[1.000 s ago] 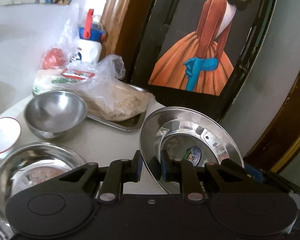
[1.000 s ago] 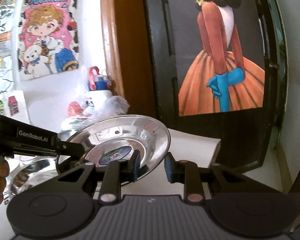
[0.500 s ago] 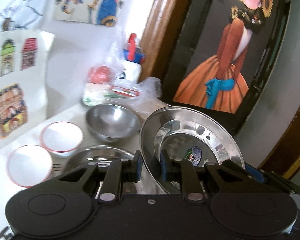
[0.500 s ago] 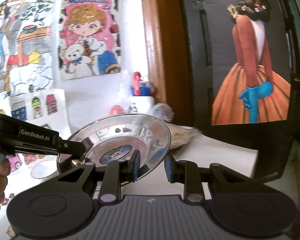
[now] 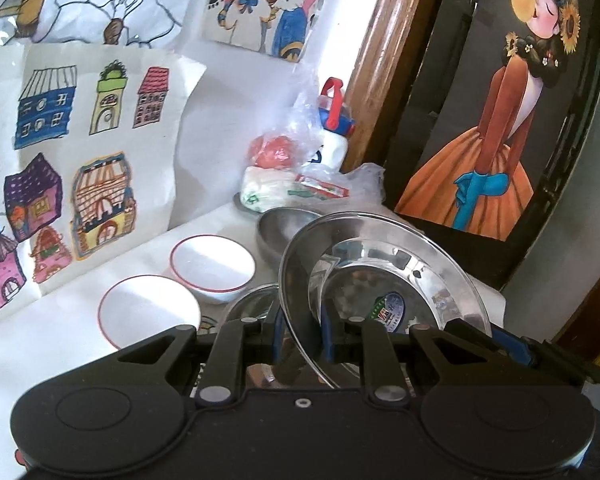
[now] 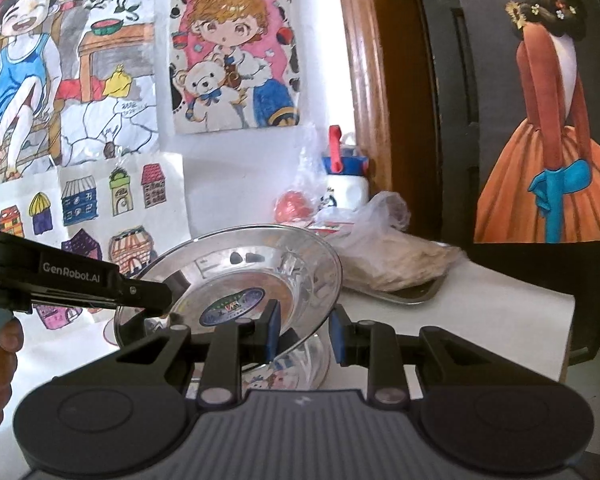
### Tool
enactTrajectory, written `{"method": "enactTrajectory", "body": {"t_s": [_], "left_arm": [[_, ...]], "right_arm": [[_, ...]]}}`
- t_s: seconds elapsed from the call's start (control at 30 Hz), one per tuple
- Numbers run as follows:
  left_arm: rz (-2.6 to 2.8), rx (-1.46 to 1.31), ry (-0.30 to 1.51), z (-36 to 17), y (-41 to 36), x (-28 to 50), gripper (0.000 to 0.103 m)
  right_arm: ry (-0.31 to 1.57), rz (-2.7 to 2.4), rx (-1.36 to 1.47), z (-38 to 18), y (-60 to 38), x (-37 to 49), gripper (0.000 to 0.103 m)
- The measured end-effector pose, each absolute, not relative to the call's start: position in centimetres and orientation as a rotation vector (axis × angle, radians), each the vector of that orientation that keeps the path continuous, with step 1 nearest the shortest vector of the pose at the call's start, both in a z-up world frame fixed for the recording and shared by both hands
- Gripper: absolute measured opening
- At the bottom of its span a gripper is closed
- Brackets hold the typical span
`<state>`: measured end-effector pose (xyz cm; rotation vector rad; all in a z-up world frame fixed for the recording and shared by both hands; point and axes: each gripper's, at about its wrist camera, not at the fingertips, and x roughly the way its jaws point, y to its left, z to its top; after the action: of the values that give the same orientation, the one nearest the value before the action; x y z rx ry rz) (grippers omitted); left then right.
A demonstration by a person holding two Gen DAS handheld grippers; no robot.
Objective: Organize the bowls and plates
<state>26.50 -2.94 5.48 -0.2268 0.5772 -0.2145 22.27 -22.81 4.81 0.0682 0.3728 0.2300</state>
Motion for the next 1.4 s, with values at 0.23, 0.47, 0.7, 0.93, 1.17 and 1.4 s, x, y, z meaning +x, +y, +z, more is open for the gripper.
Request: {"method": "enactTrajectory", "body": {"t_s": [0.23,0.47,0.7,0.93,1.17,1.4], "left_arm": [[-0.200,-0.222,0.599,4.2,-2.2,26.9,0.021],[-0.176,-0.217,0.629,2.8,-2.0,27.6,0.021],[-0.162,-0.227,0.664,1.6,-1.7,28.4,0.021],[-0.144,-0.224,0.693,0.8,-1.8,29.0,0.022],[-0.133,-0.198,0.687,0.8,-2.2,29.2,0.022],[-0.129,-0.149,0.685,0.8,-3.2,29.2,0.023]], "right_arm": [[0.409,0.242,0.048,4.0,-22.0,23.1,0.030],[0.452,0.252,0.037,3.0,-21.3,24.0,0.030],[0.488,0.258,0.028,2.1,-21.0,24.9,0.030],[0.521,0.258,0.023,1.4,-20.7,25.7,0.031],[0.532,0.255,0.017,1.2,-20.5,26.1,0.032],[0.552,0.236,0.006,1.3,-20.7,26.0,0.033]]}}
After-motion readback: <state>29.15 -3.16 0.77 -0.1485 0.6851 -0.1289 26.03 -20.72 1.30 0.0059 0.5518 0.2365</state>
